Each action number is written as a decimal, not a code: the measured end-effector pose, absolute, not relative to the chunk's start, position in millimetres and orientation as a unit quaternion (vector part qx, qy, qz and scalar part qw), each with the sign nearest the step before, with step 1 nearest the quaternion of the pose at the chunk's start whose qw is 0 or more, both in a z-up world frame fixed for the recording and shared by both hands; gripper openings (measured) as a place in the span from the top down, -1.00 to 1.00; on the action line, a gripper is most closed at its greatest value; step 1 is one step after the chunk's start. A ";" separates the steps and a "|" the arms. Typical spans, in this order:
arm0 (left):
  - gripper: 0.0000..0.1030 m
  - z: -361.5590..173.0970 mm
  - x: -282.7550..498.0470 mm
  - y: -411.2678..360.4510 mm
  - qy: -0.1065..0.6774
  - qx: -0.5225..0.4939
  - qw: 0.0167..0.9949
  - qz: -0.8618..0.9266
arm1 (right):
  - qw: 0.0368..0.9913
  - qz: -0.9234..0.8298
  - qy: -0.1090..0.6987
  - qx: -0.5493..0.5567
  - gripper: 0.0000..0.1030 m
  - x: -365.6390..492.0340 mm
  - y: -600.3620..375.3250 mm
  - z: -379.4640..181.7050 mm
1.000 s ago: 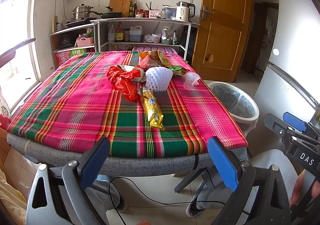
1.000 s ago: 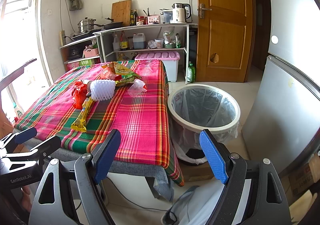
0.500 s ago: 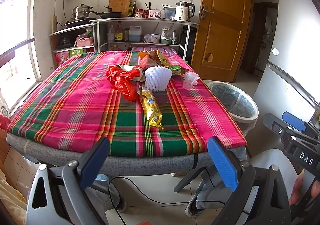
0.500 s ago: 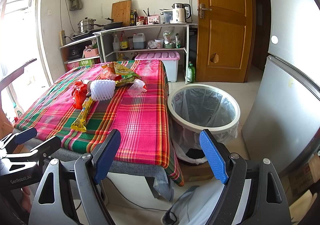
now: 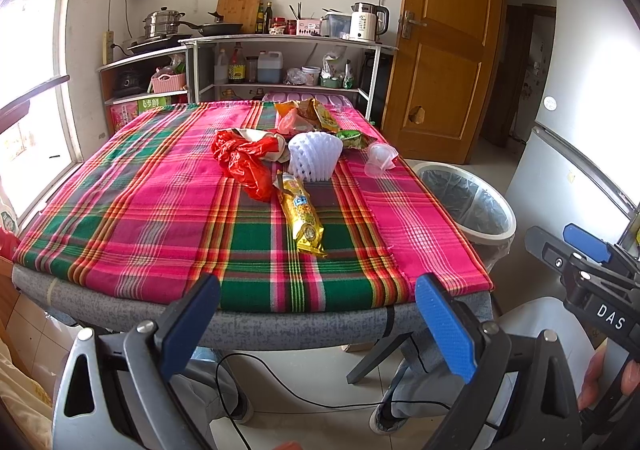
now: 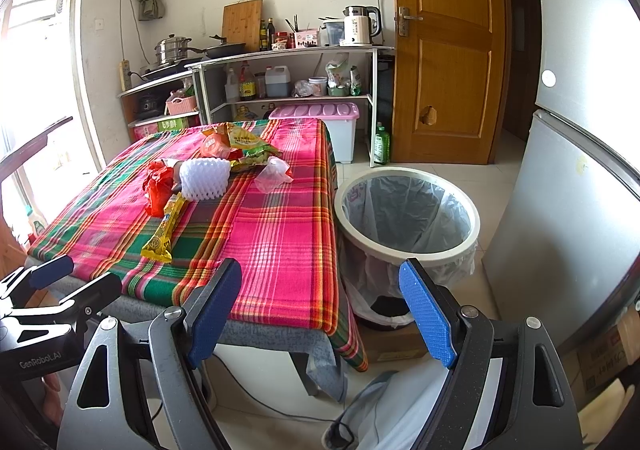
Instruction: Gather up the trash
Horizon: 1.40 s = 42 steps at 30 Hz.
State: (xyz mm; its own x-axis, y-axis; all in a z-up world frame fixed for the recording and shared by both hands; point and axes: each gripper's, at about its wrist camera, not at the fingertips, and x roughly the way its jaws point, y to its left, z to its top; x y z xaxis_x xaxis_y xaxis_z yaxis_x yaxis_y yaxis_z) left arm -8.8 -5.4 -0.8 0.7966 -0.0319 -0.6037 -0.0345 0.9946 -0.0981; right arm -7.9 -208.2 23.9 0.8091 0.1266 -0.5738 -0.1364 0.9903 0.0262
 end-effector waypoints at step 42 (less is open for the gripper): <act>0.58 -41.2 127.8 28.7 0.418 -0.127 0.899 -0.042 | 0.905 0.114 0.408 0.051 -0.52 203.2 -154.6 -6.5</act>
State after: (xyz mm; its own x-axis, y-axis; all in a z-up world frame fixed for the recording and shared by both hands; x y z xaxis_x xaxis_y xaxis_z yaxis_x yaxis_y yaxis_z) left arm 127.8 28.7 -41.2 0.6476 -0.1818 -0.7400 -0.0311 0.9640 -0.2640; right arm 203.2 -154.6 -6.5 0.6417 0.2476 -0.7259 -0.1644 0.9689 0.1851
